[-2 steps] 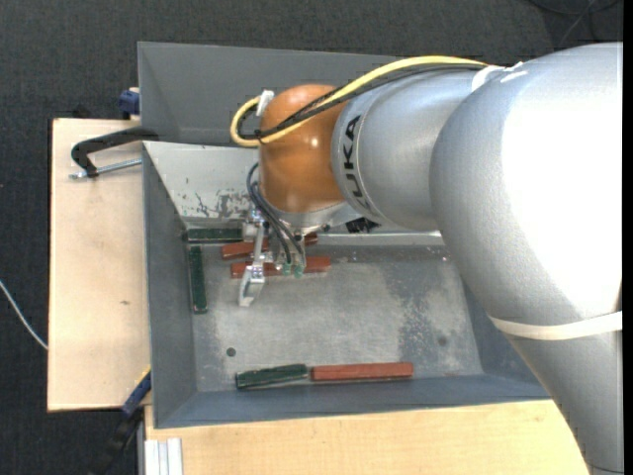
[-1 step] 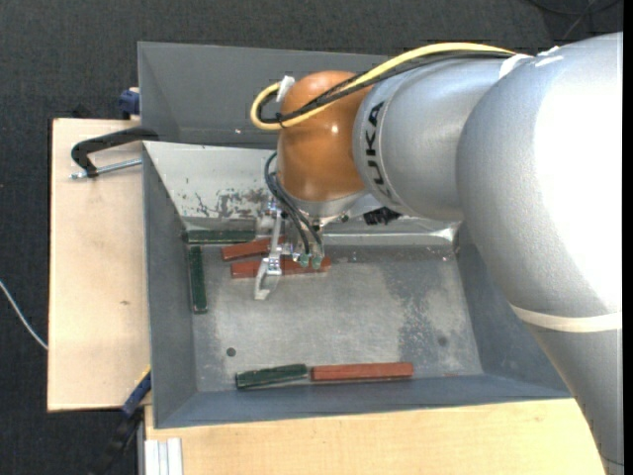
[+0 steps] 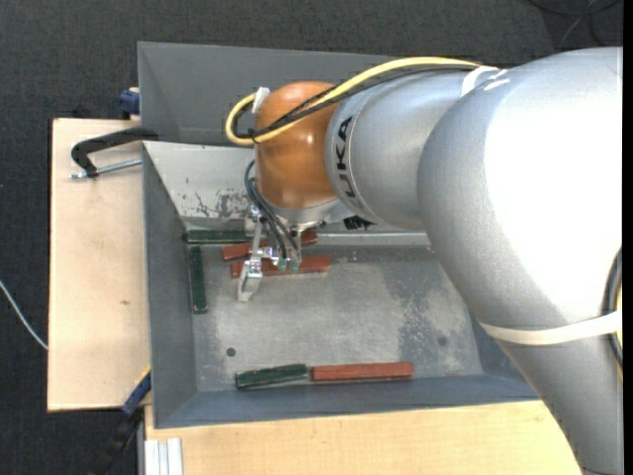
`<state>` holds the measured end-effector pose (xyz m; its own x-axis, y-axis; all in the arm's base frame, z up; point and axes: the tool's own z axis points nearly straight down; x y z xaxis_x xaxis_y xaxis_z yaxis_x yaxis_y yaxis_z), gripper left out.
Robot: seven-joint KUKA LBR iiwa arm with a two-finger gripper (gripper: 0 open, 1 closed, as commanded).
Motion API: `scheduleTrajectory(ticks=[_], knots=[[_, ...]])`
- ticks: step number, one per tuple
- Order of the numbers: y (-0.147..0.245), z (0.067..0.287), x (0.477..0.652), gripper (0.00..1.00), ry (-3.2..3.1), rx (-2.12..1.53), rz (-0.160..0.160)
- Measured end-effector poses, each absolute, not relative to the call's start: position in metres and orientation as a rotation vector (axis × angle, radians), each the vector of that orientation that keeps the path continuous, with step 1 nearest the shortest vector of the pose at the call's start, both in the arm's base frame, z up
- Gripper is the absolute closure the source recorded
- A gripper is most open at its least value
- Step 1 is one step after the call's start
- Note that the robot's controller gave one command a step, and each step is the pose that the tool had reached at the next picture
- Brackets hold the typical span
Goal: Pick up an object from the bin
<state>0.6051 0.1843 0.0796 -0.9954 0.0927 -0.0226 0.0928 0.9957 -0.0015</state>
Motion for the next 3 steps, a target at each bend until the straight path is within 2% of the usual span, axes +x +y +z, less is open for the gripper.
scheduleTrajectory(ticks=[1,2,3], knots=[[0.176,0.082,0.606,1.0,3.103,0.357,0.03],[0.175,0.081,0.606,1.0,3.103,0.359,0.03],[0.177,0.116,0.608,1.0,3.113,0.355,0.008]])
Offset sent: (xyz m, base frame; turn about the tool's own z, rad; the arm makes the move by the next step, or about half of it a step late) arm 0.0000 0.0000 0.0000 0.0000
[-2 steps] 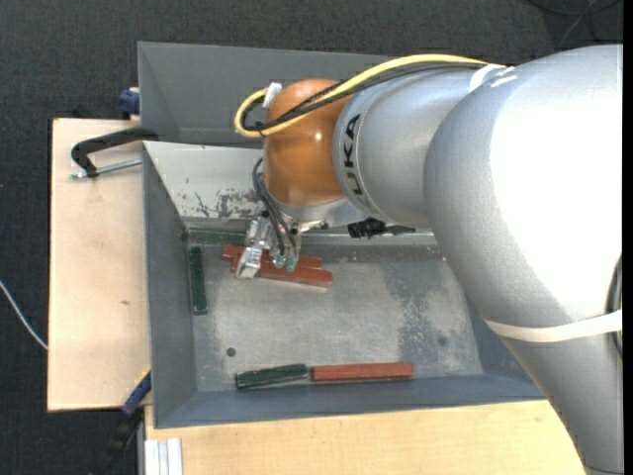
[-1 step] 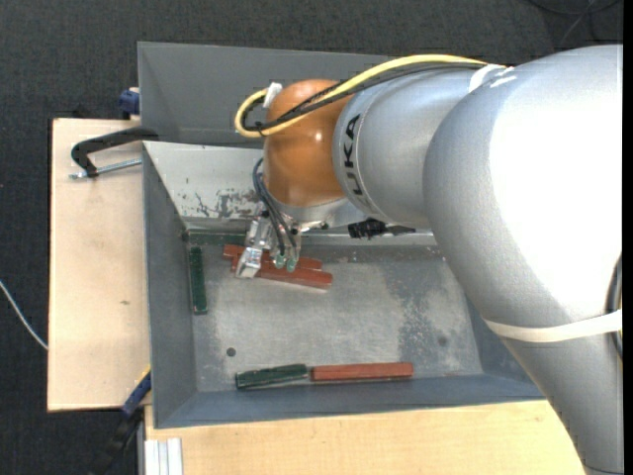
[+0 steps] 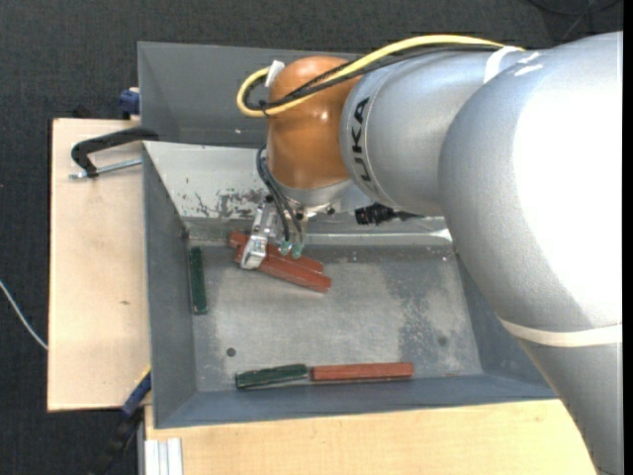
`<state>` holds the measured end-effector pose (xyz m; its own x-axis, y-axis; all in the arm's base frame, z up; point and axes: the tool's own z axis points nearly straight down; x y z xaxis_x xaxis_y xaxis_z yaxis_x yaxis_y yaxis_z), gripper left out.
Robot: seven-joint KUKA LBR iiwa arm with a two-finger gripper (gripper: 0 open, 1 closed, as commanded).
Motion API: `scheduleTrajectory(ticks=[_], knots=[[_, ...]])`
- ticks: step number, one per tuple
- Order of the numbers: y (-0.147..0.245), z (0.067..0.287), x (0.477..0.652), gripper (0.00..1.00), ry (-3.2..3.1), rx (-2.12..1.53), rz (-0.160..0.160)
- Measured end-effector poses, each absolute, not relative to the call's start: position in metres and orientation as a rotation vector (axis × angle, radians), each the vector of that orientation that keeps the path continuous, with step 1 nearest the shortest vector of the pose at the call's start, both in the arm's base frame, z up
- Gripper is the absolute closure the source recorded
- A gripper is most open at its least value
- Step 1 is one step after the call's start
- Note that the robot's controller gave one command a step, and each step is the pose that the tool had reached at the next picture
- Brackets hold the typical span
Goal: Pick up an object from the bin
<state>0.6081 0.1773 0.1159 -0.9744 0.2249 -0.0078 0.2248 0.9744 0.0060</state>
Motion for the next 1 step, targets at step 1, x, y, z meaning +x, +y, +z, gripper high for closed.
scheduleTrajectory(ticks=[1], knots=[[0.1765,0.1076,0.6063,1.0,3.12,0.358,0.003]])
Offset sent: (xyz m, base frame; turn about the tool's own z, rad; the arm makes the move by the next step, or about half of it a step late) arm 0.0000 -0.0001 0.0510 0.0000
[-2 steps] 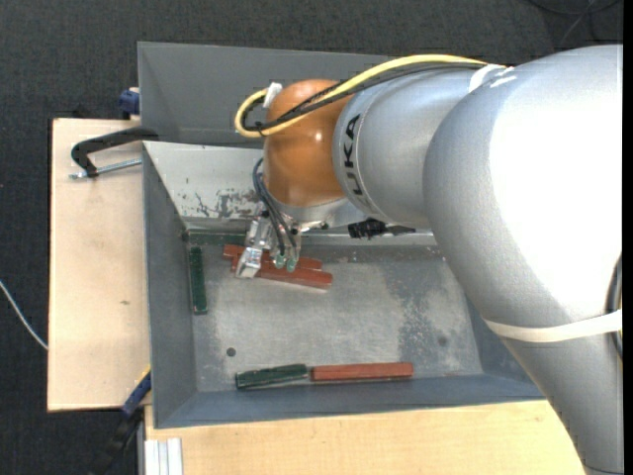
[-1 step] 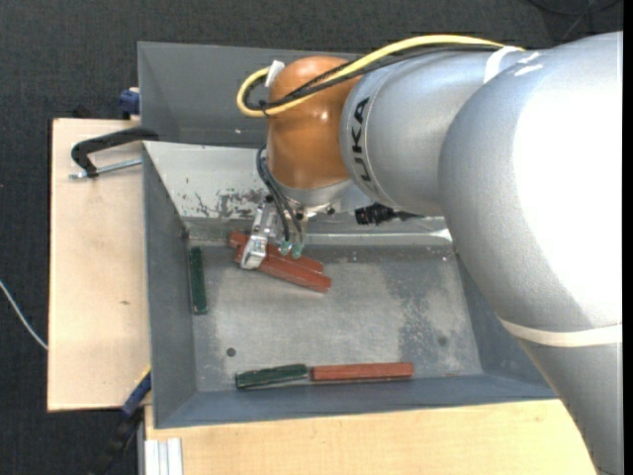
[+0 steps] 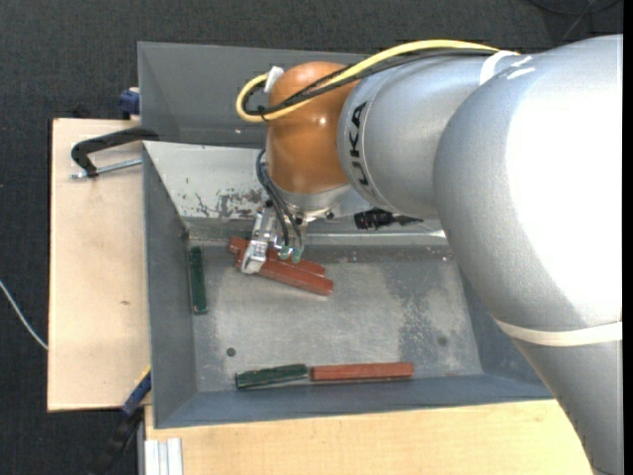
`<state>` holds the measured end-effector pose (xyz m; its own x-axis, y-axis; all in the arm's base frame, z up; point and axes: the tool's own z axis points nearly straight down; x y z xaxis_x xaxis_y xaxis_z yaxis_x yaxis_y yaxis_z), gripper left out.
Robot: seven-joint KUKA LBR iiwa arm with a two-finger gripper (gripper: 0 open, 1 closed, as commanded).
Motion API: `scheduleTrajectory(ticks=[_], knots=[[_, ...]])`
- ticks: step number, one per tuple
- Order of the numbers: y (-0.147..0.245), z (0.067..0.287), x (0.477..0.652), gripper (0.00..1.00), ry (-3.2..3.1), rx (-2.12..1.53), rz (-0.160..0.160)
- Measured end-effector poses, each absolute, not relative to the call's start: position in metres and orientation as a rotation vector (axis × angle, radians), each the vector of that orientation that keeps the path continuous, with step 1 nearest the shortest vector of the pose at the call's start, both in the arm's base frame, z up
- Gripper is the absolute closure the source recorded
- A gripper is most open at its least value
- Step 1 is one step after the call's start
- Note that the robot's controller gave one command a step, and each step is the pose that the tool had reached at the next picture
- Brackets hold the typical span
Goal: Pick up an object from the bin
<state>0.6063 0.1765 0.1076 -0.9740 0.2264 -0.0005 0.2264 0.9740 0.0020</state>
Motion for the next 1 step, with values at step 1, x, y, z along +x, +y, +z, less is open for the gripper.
scheduleTrajectory(ticks=[1], knots=[[0.1785,0.1711,0.6105,1.0,3.112,0.352,0.008]])
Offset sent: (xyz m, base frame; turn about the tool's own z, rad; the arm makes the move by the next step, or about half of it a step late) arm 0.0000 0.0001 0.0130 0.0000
